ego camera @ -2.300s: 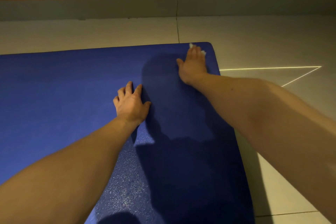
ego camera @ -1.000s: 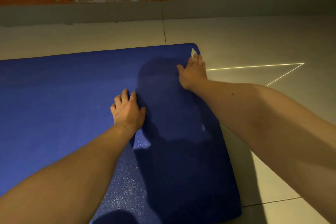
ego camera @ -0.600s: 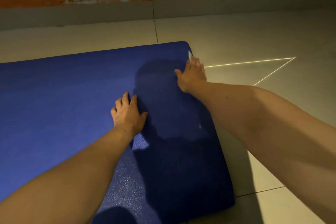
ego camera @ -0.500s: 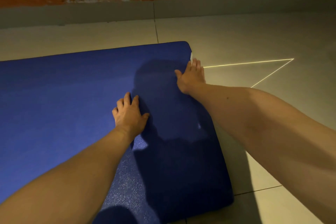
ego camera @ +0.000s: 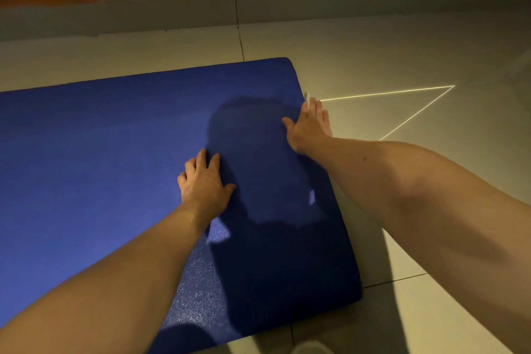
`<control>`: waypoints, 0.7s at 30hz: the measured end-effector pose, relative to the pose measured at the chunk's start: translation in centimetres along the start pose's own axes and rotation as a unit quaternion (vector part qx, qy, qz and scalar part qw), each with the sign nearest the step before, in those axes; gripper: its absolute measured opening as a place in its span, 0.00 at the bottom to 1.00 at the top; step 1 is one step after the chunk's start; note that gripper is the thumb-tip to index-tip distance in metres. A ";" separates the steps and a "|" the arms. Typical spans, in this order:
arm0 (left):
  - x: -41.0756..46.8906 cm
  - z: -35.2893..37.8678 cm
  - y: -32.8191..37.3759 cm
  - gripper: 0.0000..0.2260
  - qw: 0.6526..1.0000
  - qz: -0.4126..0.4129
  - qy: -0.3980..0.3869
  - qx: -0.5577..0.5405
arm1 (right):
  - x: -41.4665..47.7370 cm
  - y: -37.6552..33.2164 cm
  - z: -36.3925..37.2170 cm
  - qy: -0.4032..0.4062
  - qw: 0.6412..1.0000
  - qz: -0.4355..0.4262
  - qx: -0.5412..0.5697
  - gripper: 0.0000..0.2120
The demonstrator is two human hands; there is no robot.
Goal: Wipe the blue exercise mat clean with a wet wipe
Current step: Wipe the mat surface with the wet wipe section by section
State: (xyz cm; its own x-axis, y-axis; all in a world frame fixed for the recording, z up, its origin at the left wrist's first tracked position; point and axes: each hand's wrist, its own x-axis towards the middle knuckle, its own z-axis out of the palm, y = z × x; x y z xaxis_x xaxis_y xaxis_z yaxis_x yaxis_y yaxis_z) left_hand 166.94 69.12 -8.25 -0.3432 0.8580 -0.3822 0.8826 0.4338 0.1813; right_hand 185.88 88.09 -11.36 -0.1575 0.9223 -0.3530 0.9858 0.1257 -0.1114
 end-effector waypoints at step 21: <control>-4.2 1.4 0.0 0.37 1.000 -0.005 -0.024 -0.003 | -9.0 -0.4 3.4 0.042 0.994 -0.101 0.015 0.39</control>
State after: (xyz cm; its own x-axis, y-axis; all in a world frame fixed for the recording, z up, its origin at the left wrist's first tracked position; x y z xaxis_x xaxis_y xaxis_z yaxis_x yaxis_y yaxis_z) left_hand 168.87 65.14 -7.92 -0.3354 0.8400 -0.4265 0.8772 0.4436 0.1837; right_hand 186.71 78.47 -11.32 -0.3453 0.9070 -0.2412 0.9323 0.3019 -0.1993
